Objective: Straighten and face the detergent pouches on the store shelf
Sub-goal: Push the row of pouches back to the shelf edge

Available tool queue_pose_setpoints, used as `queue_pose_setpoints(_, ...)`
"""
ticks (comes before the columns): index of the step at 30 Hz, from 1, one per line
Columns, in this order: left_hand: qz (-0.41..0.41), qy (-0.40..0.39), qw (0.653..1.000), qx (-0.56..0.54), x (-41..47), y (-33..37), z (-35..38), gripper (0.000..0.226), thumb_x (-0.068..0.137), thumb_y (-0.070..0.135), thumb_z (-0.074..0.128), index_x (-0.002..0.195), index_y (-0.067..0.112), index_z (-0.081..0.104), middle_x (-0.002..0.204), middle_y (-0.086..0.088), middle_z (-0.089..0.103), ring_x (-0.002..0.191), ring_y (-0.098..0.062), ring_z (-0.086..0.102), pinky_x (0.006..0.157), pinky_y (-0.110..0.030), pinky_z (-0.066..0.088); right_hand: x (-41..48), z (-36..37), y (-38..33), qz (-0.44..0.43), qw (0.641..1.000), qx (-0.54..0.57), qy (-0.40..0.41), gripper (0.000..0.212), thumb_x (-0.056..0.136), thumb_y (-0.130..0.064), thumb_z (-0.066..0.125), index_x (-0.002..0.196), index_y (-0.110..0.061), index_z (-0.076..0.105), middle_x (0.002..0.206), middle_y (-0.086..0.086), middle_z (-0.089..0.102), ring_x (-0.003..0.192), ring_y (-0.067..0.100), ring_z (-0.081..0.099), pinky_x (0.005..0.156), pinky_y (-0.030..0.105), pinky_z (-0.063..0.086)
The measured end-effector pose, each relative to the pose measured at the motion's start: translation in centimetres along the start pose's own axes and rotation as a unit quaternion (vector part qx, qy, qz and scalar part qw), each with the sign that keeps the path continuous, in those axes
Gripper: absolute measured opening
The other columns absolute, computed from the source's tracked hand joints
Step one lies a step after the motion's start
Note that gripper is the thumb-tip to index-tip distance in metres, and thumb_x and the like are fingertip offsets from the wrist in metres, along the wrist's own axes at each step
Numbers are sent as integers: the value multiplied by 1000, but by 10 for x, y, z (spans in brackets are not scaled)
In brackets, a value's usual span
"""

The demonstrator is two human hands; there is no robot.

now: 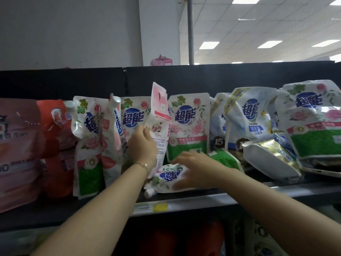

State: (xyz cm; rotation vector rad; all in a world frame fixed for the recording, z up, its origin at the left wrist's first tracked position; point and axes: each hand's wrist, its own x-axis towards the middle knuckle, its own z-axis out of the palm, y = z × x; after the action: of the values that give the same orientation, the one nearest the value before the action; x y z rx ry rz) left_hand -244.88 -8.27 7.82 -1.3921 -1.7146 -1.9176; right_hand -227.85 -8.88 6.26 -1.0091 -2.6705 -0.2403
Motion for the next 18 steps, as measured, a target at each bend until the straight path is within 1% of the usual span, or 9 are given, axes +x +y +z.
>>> queue_pose_setpoints(2,23,27,999,1,4,-14,-9,33,101,17,41,68,13,39,59,3,41,56,-13,38,48,-25,24,17,13,-13,-5,998,-35,-60,82,79,-72,55,144,-25,39,145,-4,42,131,19,38,108,43,32)
queue_pose_setpoints(3,32,41,999,11,6,-19,-13,33,100,17,43,67,13,40,60,1,43,56,-15,39,48,-24,24,24,19,-18,-7,995,-44,-87,79,81,-74,50,141,-25,43,144,-3,44,130,22,39,107,45,32)
queue_pose_setpoints(4,36,52,998,16,8,-22,-15,33,100,17,44,67,13,41,61,-1,46,58,-17,41,48,-23,25,28,23,-21,-12,994,-42,-103,72,82,-75,47,132,-24,51,137,-1,49,125,24,44,102,46,35)
queue_pose_setpoints(6,29,65,997,6,10,-23,-17,33,100,17,45,67,11,43,63,-3,48,59,-19,43,47,-22,25,31,26,-24,-11,994,-10,-109,57,83,-73,47,100,-20,60,108,1,60,99,26,55,86,43,45)
queue_pose_setpoints(7,22,67,998,-1,11,-21,-17,33,100,17,45,67,11,43,64,-3,48,59,-18,42,47,-21,24,31,27,-24,-8,994,11,-104,54,84,-70,49,88,-17,57,95,2,60,87,26,55,78,41,47)
queue_pose_setpoints(9,8,67,998,-6,13,-20,-17,33,100,18,44,68,9,44,68,-7,50,60,-18,42,46,-16,21,28,26,-29,-5,995,26,-101,48,88,-60,52,79,-13,52,81,3,56,75,26,53,68,38,44)
queue_pose_setpoints(13,-23,74,997,-14,17,-18,-15,31,101,22,41,73,9,45,82,-18,55,67,-20,44,47,-18,21,23,19,-52,-6,993,-47,-105,36,96,-45,45,86,-11,53,91,12,59,75,28,52,66,34,43)
queue_pose_setpoints(16,-28,74,996,-32,19,-17,-15,31,101,21,41,73,9,45,84,-19,57,70,-23,48,52,-25,27,23,16,-61,-13,993,-78,-91,24,91,-30,53,96,-8,59,104,15,61,88,34,58,69,34,45)
queue_pose_setpoints(18,-29,72,996,-47,19,-17,-16,30,101,21,41,74,8,46,86,-19,58,71,-23,49,54,-26,29,24,16,-61,8,993,-77,-89,16,88,-22,57,97,-9,57,105,15,59,88,33,58,70,35,48)
